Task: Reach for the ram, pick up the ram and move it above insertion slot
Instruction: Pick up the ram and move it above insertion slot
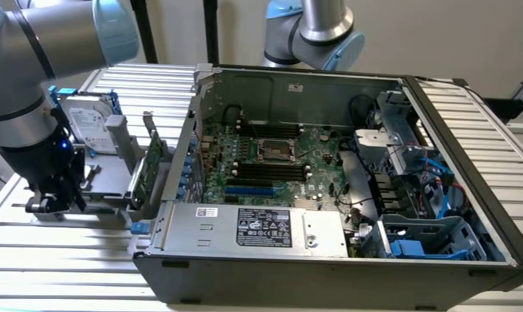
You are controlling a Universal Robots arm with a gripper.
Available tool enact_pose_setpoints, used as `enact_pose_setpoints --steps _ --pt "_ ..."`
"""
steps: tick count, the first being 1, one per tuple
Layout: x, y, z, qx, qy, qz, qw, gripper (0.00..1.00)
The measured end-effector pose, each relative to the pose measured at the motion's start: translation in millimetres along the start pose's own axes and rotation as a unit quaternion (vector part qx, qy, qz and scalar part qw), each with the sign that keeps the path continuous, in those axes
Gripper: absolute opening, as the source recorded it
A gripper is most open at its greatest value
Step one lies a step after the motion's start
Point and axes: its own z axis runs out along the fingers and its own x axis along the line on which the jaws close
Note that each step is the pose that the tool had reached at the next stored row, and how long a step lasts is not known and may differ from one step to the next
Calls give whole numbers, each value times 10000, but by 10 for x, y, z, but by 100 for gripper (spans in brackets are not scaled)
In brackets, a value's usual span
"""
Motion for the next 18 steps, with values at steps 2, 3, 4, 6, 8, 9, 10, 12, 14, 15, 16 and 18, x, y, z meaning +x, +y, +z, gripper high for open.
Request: enact_pose_setpoints --steps 2,3,4,6,8,9,10,12,14,15,16,18 --pt "1 1 -42 0 1 -10 10000 13" --pt "2 2 -66 0 1 -17 10000 13" --pt "2 3 -95 0 1 -25 10000 13" --pt "4 5 -163 1 2 -41 10000 13" --pt "6 8 -253 1 2 -62 10000 13" --pt "7 8 -298 1 3 -74 10000 13" --pt "8 7 -342 1 4 -86 10000 13" --pt "10 0 -436 2 4 -115 9999 13" --pt "12 -12 -526 3 4 -145 9999 13" --pt "14 -22 -573 4 3 -159 9999 13" --pt "15 -36 -618 3 1 -169 9999 13" --pt "18 -73 -708 4 -10 -187 9998 13"
